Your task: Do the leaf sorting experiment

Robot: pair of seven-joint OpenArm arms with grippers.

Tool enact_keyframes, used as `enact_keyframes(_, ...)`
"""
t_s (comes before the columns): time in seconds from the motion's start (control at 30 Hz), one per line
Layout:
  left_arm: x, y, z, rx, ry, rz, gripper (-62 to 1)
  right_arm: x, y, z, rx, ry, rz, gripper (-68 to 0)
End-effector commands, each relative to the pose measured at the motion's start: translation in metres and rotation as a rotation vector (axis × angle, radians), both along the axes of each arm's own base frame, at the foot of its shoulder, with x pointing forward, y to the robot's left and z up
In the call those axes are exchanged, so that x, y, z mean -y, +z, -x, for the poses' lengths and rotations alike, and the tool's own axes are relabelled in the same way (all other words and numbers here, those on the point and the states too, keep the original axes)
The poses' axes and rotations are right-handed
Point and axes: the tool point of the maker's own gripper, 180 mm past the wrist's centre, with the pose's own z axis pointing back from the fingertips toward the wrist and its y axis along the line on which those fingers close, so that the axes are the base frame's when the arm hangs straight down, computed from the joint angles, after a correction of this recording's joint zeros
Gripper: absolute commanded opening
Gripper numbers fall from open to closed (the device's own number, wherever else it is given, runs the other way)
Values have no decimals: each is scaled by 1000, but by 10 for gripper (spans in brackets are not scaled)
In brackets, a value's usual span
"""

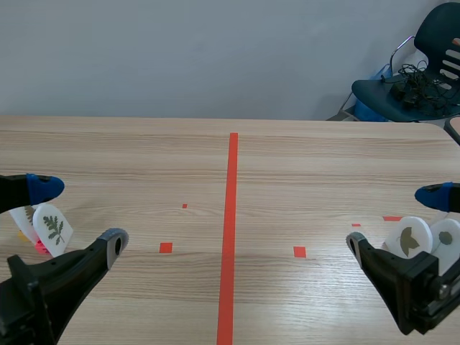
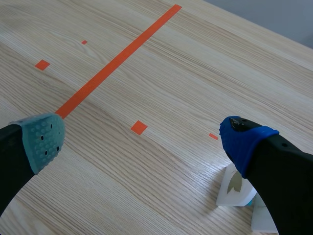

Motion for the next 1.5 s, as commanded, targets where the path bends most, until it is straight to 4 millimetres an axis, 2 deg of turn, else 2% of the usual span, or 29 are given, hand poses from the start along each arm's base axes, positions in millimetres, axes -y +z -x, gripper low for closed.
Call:
enact_keyframes(0.0, 1, 7, -2, 21, -2, 17, 14, 0, 9, -5, 33, 5, -2, 4)
enact_keyframes(1.27, 1, 7, -2, 22, -2, 17, 14, -1, 9, -5, 33, 10, -3, 4)
enact_keyframes(1.47, 2, 8, -2, 24, -2, 18, 14, -14, -5, -13, 11, 54, 24, 4)
